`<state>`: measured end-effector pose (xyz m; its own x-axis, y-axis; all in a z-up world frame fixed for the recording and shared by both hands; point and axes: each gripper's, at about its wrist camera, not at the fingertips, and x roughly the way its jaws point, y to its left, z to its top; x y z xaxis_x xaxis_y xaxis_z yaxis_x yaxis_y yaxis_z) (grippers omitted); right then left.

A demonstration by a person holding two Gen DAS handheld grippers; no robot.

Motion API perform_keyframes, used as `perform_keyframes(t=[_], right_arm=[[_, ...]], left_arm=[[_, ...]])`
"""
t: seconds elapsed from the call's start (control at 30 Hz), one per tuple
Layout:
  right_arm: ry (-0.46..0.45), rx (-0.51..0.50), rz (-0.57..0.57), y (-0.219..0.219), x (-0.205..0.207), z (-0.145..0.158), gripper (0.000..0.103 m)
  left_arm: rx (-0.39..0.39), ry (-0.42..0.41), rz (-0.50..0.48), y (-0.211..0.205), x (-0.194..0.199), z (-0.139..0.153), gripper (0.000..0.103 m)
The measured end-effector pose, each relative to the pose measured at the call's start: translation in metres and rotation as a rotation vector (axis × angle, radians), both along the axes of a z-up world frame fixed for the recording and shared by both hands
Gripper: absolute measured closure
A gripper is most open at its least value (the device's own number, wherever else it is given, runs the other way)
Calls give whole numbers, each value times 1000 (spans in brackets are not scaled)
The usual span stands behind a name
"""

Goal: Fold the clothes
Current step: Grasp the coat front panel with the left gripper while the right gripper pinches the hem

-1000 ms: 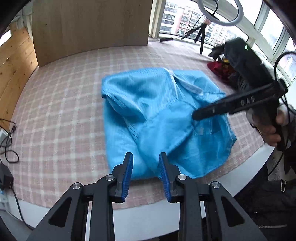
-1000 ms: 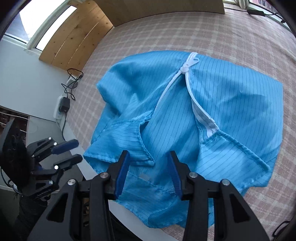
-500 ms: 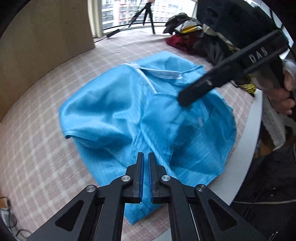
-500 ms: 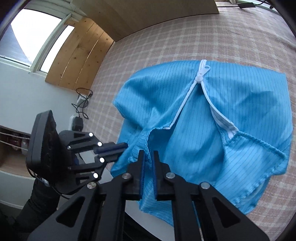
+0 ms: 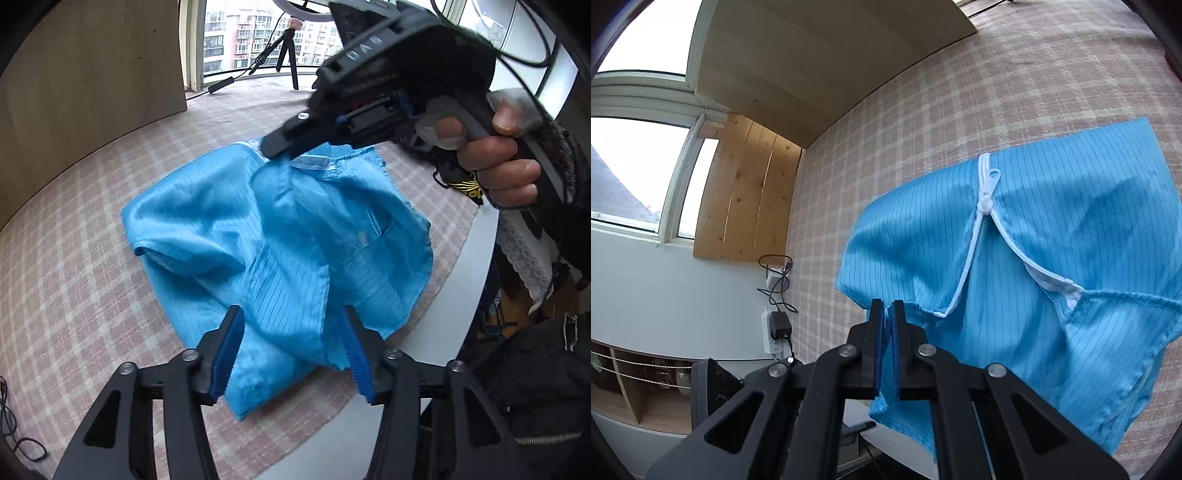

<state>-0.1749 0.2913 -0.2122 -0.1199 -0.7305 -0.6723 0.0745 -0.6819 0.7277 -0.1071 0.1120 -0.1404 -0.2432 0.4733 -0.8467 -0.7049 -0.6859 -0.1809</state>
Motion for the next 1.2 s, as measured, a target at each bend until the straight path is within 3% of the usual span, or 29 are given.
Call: perform_keyframes(t=[0.07, 0.17, 0.2, 0.23, 0.27, 0.37, 0.5, 0.63, 0.8, 0.97, 1.1, 1.2], right_arm=[[12, 17, 2, -6, -1, 1, 99], [11, 20, -8, -10, -6, 1, 99], [17, 29, -13, -10, -8, 1, 99], [19, 35, -19, -11, -11, 0, 99], [21, 39, -20, -12, -14, -2, 99], [36, 79, -6, -15, -19, -4, 98], [121, 166, 4, -11, -11, 10, 96], [223, 215, 112, -17, 13, 30, 96], [203, 269, 246, -64, 14, 9, 96], [165, 442, 295, -97, -2, -37, 95], [154, 384, 296, -78, 5, -28, 94], [177, 342, 348, -59, 24, -10, 62]], left_arm=[[12, -21, 8, 5, -2, -3, 51], [17, 21, 8, 8, -2, -5, 52], [-1, 9, 18, 10, -5, -10, 66], [0, -30, 34, 9, -11, -16, 91], [25, -85, 55, 4, -19, -22, 98], [99, -218, 114, -12, -38, -39, 98], [157, -275, 151, -29, -51, -45, 98], [194, -299, 139, -34, -52, -44, 98], [183, -324, 138, -34, -54, -52, 98], [184, -355, 194, -42, -55, -58, 83], [161, -344, 184, -39, -54, -57, 82], [149, -337, 170, -42, -55, -52, 79]])
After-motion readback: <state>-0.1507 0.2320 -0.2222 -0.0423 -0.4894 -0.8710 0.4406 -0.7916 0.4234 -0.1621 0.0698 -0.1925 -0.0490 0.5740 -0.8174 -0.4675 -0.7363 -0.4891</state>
